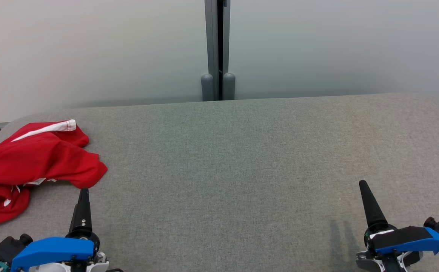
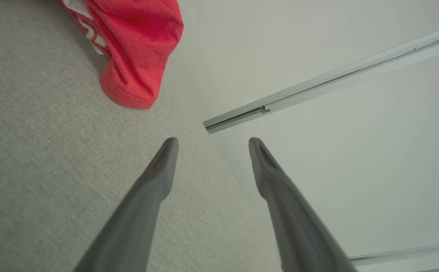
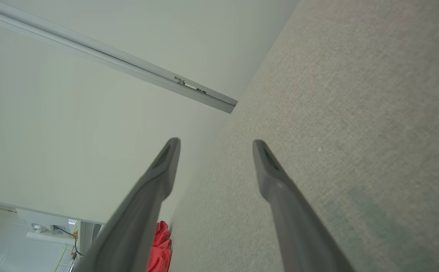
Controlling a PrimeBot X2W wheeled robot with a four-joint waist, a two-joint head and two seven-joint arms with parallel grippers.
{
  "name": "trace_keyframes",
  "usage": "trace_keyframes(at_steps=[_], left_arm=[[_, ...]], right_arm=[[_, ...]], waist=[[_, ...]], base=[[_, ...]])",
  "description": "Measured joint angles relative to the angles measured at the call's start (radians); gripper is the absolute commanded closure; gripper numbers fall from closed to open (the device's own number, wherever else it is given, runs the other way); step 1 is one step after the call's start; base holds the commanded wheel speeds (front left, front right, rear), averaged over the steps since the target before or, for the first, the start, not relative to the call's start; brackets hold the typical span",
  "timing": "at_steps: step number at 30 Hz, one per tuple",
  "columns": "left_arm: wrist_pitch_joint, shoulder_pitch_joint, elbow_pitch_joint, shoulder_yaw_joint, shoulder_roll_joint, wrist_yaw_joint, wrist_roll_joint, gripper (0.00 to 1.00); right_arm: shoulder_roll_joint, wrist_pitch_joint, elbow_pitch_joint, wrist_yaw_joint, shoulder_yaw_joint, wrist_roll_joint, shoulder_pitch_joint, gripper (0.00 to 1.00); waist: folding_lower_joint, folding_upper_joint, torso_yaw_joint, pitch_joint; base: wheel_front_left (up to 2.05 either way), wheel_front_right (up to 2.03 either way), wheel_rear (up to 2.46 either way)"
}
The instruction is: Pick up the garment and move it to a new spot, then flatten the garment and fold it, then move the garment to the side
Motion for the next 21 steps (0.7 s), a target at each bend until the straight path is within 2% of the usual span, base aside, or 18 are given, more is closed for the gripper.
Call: trace_keyframes(at_steps=[21], left_arm=[[-0.075,-0.018,0.033,-0.014,0.010,0.006,0.386,0.00]], right_arm=[[0.000,-0.074,0.036,0.000,0.015,-0.350,-0.017,0.00]], waist=[[0.0000,0.0000,-0.004,0.009]], base=[[0.00,0.00,0.00]])
